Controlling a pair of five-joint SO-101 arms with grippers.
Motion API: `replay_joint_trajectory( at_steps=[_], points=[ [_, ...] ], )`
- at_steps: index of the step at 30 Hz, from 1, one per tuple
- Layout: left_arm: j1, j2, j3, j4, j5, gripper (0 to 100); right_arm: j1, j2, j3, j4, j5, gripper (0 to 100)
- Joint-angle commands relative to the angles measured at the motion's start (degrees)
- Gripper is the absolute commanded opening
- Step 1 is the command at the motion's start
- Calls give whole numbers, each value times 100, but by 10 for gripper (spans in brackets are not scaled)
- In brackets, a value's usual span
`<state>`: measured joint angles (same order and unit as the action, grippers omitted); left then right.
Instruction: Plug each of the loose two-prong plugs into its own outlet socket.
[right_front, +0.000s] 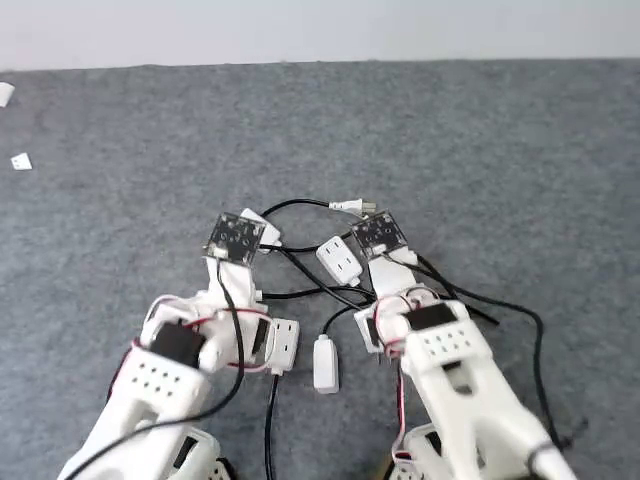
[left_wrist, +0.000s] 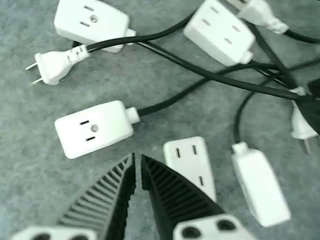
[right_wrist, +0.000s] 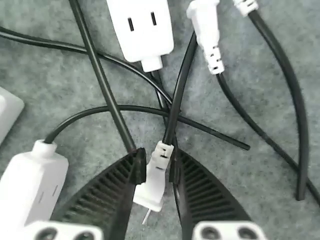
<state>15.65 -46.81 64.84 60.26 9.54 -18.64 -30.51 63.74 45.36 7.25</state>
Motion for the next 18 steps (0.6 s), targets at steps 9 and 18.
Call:
replay_joint_trajectory(
  at_steps=[9, 18],
  points=[
    [-334, 1292, -927, -167, -26, 12, 22, 1288, -1099, 321, -53, 65],
    [-334, 1319, -910, -167, -35, 12, 22, 1349, -1099, 312, -18, 65]
  ],
)
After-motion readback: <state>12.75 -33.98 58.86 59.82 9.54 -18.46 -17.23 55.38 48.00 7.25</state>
